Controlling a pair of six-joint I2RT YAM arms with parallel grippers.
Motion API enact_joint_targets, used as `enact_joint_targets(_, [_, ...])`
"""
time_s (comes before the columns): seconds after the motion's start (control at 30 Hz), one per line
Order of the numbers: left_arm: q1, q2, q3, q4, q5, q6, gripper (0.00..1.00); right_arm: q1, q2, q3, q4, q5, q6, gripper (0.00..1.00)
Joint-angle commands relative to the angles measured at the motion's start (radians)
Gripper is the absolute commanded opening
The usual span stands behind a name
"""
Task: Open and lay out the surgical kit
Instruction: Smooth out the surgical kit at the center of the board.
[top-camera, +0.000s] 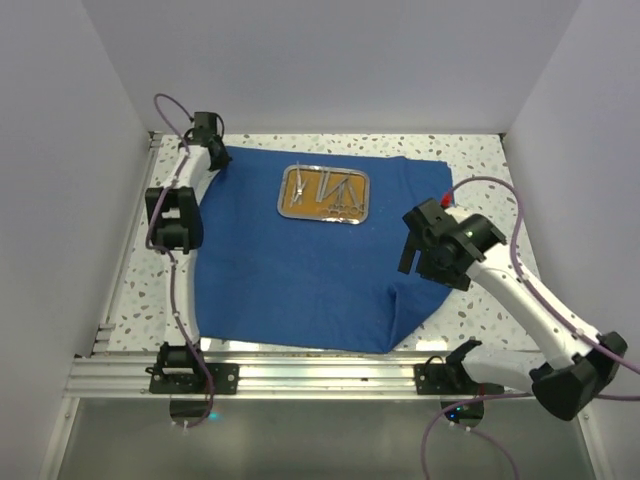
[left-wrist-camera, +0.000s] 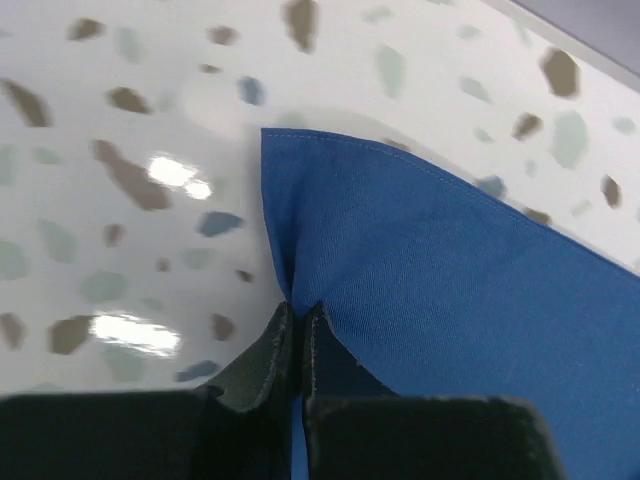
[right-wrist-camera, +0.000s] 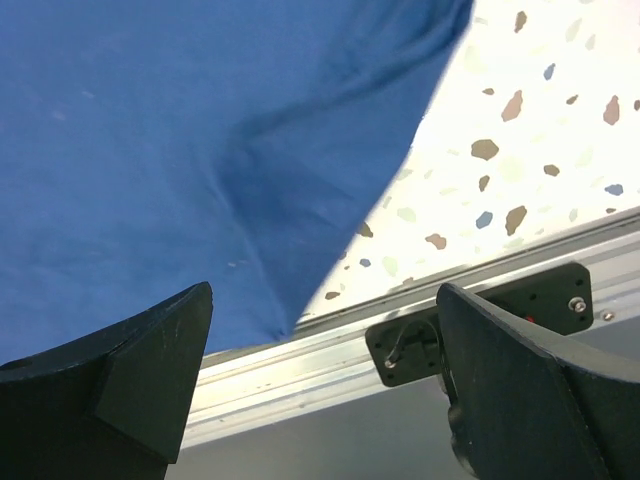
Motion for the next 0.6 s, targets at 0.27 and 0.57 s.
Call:
enact_joint_targets(0.27, [0.125, -0.03, 0.011, -0.005, -0.199, -0.141, 0.0, 0.004, 0.358, 0.073, 0.306, -0.132, -0.173, 0.98])
enact_joint_targets(0.57, [0.127, -0.046, -0.033, 0.021, -0.162, -0.119, 0.0, 0.029, 0.659, 0.233, 0.309, -0.086, -0.23, 0.97])
